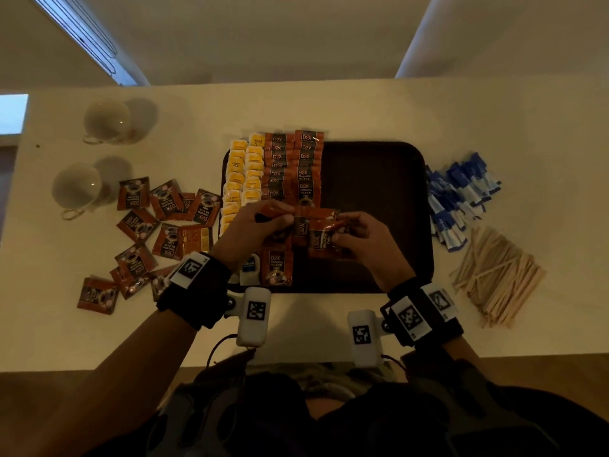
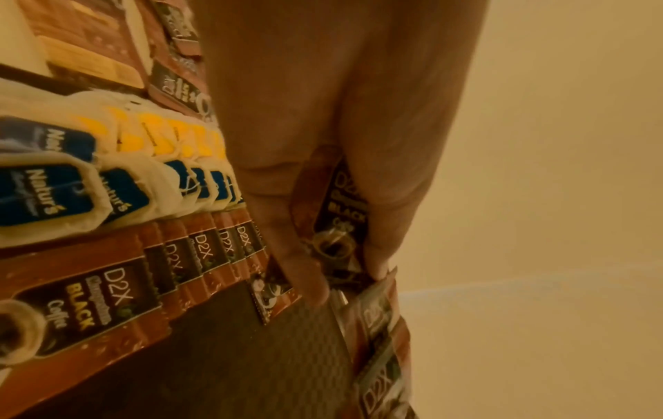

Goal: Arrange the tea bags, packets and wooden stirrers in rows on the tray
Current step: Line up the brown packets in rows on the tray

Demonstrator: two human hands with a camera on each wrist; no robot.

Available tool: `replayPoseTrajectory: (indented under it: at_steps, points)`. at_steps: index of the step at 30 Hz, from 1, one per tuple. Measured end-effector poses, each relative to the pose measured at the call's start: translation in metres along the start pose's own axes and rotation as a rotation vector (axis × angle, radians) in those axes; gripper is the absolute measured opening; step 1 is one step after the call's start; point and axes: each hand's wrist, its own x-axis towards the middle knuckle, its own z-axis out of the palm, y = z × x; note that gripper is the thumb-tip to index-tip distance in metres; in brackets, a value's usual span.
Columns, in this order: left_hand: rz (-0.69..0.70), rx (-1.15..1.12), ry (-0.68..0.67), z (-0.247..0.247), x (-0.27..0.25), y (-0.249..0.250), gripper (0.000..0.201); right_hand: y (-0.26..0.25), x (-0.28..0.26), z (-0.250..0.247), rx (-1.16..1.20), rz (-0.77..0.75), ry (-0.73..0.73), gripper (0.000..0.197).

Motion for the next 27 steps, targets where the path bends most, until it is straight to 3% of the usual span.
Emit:
replayPoseTrajectory:
  at_steps: [5, 8, 13, 15, 18, 23, 27]
  points:
    - [0.025, 0.105, 0.023, 0.016, 0.004, 0.001, 0.007, 0.008, 0.001, -0.003, 0.111, 0.066, 0.045, 0.02]
    - [0.056, 0.217, 0.01, 0.018, 0.013, 0.0, 0.002, 0.01, 0.003, -0.006, 0.016, 0.078, 0.016, 0.015]
    - [0.221, 0.839, 0.128, 0.007, 0.055, 0.005, 0.012, 0.022, 0.009, -0.018, 0.041, 0.123, 0.205, 0.012]
    - [0.249, 1.015, 0.093, 0.01, 0.071, 0.009, 0.014, 0.023, 0.01, -0.023, 0.117, 0.163, 0.231, 0.007]
    - [0.29, 1.22, 0.012, 0.021, 0.087, 0.013, 0.015, 0.021, 0.01, -0.028, 0.154, 0.206, 0.276, 0.016]
    - [0.306, 1.345, 0.012, 0.028, 0.106, 0.016, 0.015, 0.026, 0.009, -0.032, 0.045, 0.184, 0.316, 0.011]
    - [0.27, 1.385, 0.034, 0.03, 0.115, 0.013, 0.013, 0.029, 0.01, -0.031, -0.015, 0.186, 0.278, 0.021]
